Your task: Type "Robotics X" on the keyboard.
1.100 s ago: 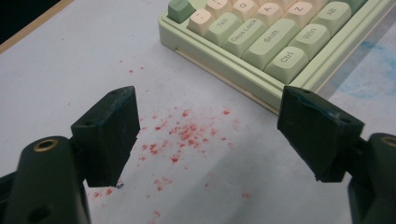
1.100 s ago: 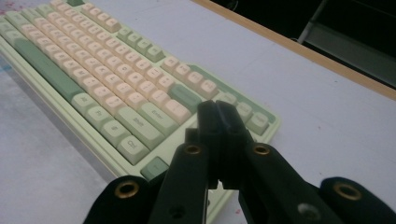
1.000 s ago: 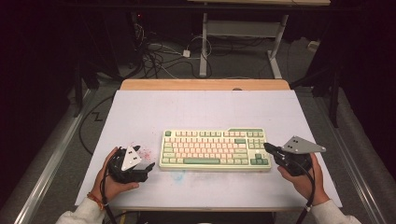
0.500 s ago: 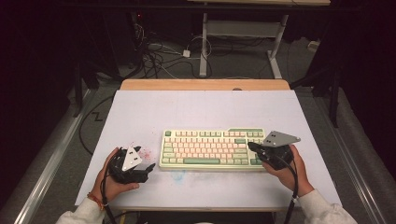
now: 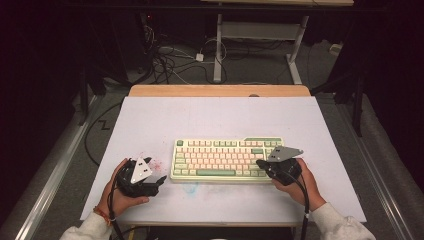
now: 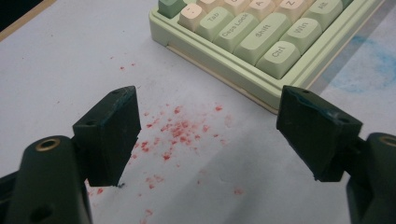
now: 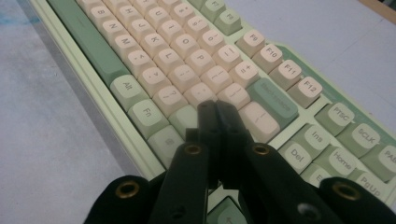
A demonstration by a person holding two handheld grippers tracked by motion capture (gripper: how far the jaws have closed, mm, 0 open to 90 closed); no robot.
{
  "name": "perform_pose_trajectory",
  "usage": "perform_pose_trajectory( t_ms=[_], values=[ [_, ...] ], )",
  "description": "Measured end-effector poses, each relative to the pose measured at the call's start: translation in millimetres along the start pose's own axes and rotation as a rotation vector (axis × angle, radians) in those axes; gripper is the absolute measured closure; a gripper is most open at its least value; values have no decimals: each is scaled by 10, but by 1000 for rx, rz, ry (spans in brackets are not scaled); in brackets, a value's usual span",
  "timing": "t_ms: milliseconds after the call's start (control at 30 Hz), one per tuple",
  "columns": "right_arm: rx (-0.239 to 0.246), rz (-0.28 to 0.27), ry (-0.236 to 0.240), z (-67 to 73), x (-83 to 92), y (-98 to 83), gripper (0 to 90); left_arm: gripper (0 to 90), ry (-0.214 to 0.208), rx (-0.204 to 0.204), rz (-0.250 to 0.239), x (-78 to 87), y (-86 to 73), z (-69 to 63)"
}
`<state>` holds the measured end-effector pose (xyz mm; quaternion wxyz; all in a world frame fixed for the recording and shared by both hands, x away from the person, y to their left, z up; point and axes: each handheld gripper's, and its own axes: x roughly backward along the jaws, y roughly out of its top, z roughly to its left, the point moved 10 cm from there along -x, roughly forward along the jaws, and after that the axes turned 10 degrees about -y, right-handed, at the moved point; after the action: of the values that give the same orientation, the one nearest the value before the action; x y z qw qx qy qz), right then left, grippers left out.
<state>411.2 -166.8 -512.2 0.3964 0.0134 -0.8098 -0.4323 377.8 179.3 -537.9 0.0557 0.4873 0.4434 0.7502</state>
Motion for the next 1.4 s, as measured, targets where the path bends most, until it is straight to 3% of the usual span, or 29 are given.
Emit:
perform_pose_trajectory(
  t_ms=[733,800,933,1100,1133,1233,1400],
  values=[
    [2,22,-10,-20,-96,-83,900,235,-15,8,3,2,2,-22],
    [1,31,-8,-13,-108,-101,899,302,-1,20,7,10,6,-9],
    [-4,20,-6,0,-114,-103,899,491,-63,66,-15,32,82,-58],
    [-9,16,-13,6,-108,-111,900,755,-100,62,-17,43,150,-97],
    [-9,15,-12,9,-106,-111,900,796,-128,66,-23,32,193,-127],
    [-12,11,-14,10,-106,-114,900,873,-147,73,-29,11,247,-148],
    [-13,9,-14,12,-106,-114,900,879,-174,42,6,-82,382,-198]
  ],
)
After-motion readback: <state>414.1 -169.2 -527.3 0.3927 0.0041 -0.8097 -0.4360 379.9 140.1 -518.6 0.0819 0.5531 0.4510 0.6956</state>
